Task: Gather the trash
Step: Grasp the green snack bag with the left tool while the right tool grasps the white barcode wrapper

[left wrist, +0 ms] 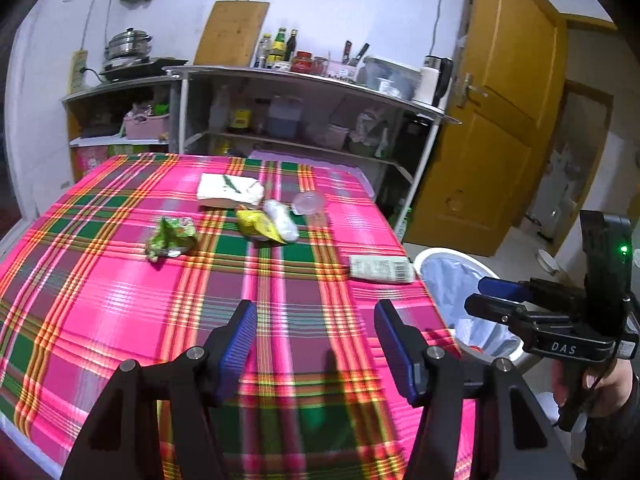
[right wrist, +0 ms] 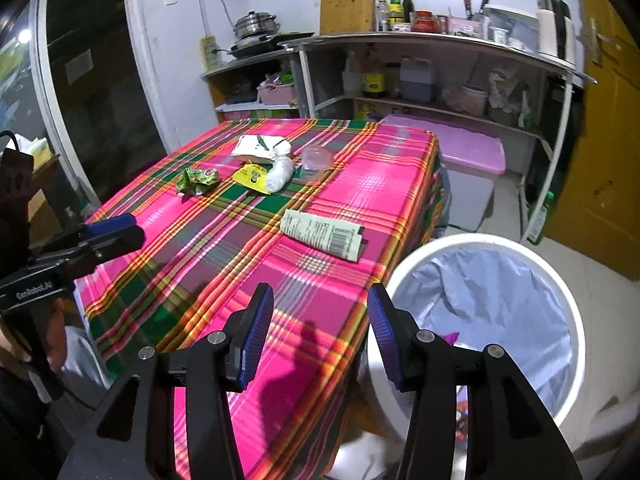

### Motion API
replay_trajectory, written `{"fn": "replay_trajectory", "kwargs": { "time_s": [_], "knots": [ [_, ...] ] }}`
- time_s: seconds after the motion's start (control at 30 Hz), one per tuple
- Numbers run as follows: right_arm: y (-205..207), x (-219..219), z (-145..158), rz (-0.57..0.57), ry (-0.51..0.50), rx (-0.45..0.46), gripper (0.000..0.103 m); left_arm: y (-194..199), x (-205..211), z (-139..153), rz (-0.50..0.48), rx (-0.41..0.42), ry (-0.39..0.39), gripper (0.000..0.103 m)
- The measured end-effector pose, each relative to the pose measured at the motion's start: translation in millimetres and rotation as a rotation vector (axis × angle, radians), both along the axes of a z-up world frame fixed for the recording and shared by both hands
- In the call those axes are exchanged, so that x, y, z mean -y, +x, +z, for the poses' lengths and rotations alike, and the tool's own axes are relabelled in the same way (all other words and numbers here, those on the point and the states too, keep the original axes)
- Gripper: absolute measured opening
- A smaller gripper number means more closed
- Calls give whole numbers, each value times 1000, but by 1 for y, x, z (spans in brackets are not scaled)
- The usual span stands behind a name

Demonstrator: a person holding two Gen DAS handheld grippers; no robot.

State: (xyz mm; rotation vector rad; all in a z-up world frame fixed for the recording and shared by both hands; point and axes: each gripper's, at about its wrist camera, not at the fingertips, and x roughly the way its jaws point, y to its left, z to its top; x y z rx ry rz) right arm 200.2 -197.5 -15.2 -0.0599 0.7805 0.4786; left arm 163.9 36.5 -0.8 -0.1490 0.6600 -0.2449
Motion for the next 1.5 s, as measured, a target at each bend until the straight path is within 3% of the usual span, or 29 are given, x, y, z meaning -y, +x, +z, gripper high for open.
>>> {"fn": "replay_trajectory", "kwargs": {
  "time_s": [0.63, 0.97, 1.07, 1.1, 1.17, 1.27, 1.5],
  "knots": [
    [78, -34, -25, 73, -91, -5, 56, 37, -49, -11, 84, -14, 9, 61],
    [91, -60, -48, 178, -250, -20, 56, 63, -74, -18, 125, -27, 11, 63],
    [94, -56, -48, 170, -217, -44, 55, 70, -78, -22, 126, -38, 12, 63],
    [95, -54, -48, 162, -200, -55, 55, 73, -79, -23, 128, -42, 13, 63],
    [95, -54, -48, 163, -177, -66, 37, 76, -80, -25, 129, -46, 14, 63],
    [92, -59, -47, 166, -181, -61, 29, 84, -83, -27, 134, -51, 23, 63],
    [82, -65, -44, 164, -154, -61, 26, 112, -95, -31, 162, -65, 64, 64]
  ]
}}
